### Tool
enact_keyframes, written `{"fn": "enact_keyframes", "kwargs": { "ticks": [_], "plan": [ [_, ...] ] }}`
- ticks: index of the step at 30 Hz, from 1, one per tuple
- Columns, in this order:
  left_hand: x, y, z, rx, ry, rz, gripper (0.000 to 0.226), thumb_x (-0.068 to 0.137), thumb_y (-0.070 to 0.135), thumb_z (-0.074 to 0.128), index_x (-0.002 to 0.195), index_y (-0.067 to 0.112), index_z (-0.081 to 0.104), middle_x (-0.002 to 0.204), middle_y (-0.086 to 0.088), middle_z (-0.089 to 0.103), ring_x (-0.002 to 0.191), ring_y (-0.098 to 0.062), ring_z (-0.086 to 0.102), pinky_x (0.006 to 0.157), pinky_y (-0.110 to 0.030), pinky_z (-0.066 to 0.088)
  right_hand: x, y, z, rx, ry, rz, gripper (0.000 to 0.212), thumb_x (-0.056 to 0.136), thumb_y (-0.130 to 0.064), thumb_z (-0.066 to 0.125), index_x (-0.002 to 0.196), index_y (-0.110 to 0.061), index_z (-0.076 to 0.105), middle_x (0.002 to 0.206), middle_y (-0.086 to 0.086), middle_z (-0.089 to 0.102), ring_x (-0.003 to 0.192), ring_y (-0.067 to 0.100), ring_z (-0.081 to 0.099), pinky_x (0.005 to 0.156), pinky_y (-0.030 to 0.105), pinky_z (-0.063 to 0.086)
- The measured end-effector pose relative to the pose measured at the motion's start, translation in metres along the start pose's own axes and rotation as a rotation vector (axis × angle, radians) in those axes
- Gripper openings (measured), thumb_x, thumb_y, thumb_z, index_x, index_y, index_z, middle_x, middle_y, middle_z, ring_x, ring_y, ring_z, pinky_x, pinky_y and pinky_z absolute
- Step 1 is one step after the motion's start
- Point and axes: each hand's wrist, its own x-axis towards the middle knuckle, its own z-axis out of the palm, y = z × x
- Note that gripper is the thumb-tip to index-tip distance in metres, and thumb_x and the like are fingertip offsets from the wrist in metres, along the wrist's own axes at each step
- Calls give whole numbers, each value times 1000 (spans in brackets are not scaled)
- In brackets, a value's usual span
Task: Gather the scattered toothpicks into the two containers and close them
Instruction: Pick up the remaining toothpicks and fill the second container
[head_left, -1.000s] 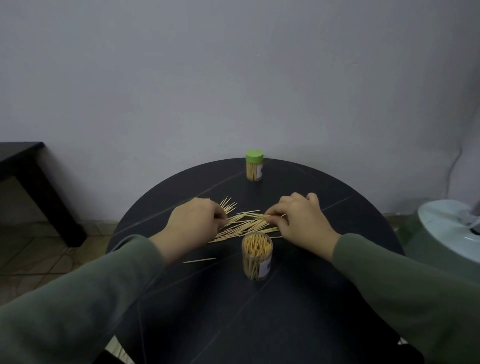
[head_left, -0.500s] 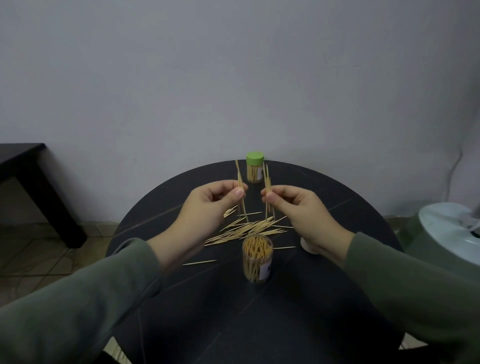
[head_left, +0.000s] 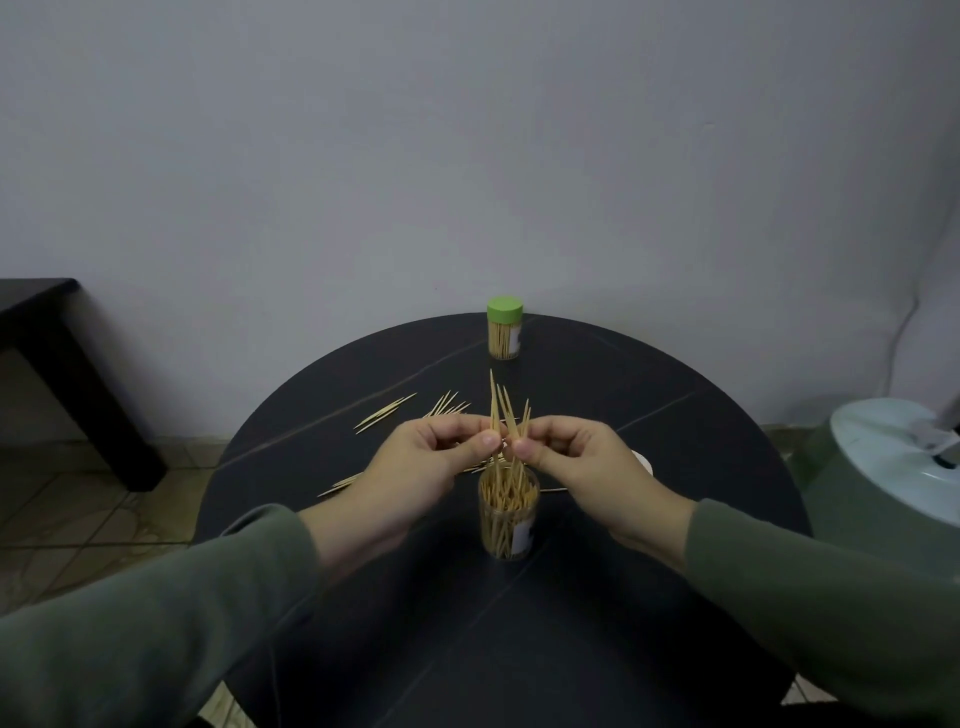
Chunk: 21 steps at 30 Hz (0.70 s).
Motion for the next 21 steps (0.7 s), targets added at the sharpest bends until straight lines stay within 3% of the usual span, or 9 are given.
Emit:
{"fn": "enact_keyframes", "kwargs": {
  "ticks": [7, 15, 18, 21],
  "plan": [
    [0, -6, -5, -9, -24, -65, 19, 87, 13, 66, 104, 11, 73, 96, 3, 75, 85, 1, 67, 63, -8, 47, -3, 3, -1, -18, -23, 34, 13, 87, -8, 65, 95, -15, 73, 91, 0, 74, 91, 12, 70, 77, 21, 54],
    [0, -1, -7, -23, -5, 9, 17, 85, 4, 67, 101, 2, 73, 84, 0, 73, 69, 4, 64, 55, -6, 43, 0, -4, -7, -161, -58, 3, 18, 80, -18, 72, 97, -14, 75, 96, 5, 75, 93, 15, 71, 83, 31, 58],
    [1, 2, -13, 10, -42, 53, 17, 83, 7, 68, 99, 4, 73, 87, -3, 75, 79, -4, 69, 67, -11, 49, 0, -4, -8, -264, -55, -41, 15, 82, -17, 73, 96, -15, 75, 93, 3, 75, 90, 13, 71, 81, 29, 57],
    [2, 0, -17, 174, -75, 125, 15, 81, 14, 71, 96, 13, 76, 92, -1, 76, 90, -10, 70, 78, -18, 52, -2, -6, -10, -347, -64, -87, 12, 82, -20, 73, 94, -19, 76, 90, -3, 75, 87, 4, 68, 75, 18, 52]
  ]
}}
